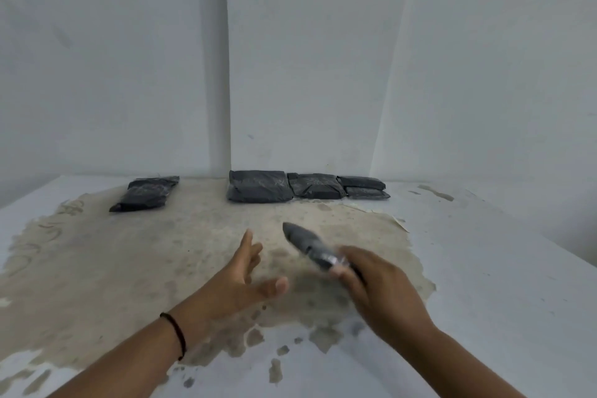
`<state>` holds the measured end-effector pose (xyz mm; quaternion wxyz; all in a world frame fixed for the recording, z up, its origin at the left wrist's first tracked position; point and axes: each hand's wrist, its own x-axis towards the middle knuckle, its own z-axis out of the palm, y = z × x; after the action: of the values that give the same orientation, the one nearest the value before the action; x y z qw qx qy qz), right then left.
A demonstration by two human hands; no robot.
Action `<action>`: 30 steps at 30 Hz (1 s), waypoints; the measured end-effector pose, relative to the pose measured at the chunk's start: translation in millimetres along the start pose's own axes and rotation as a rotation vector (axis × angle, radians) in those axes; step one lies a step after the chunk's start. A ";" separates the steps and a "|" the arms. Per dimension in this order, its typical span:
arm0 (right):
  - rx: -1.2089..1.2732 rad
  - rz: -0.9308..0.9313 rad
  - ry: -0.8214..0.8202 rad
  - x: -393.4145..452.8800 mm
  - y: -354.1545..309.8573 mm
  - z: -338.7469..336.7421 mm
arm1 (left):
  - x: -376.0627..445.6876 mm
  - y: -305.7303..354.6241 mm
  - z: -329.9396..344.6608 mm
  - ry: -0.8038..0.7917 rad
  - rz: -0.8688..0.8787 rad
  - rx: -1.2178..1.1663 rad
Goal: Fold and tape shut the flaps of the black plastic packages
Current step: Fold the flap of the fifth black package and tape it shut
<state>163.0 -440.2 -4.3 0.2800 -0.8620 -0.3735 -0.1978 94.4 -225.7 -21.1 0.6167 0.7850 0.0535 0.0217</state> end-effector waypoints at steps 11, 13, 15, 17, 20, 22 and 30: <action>1.193 0.595 -0.143 6.6 -66.9 -24.6 | -51.3 56.7 5.7 0.107 -0.003 -0.594; 1.100 0.552 -0.154 2.1 -72.2 -21.8 | -58.6 55.7 5.6 0.151 -0.010 -0.582; 1.064 0.579 -0.198 -3.4 -72.9 -18.1 | -63.7 51.2 4.8 0.200 -0.026 -0.558; 1.027 0.615 -0.276 -8.3 -69.5 -12.6 | -66.7 46.0 2.5 0.230 -0.044 -0.563; 1.061 0.651 -0.410 -12.0 -61.2 -4.6 | -63.1 35.6 -4.4 0.236 -0.090 -0.570; 1.124 0.659 -0.456 -8.9 -54.0 3.0 | -55.7 29.7 -9.2 0.205 -0.105 -0.512; 0.920 0.851 -0.066 49.5 7.7 21.9 | 17.4 -8.4 -63.3 0.407 -0.017 0.151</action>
<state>203.5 -404.4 3.6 0.6648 -0.7321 -0.0531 0.1388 104.8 -160.7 -14.7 0.5328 0.8080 0.1850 0.1706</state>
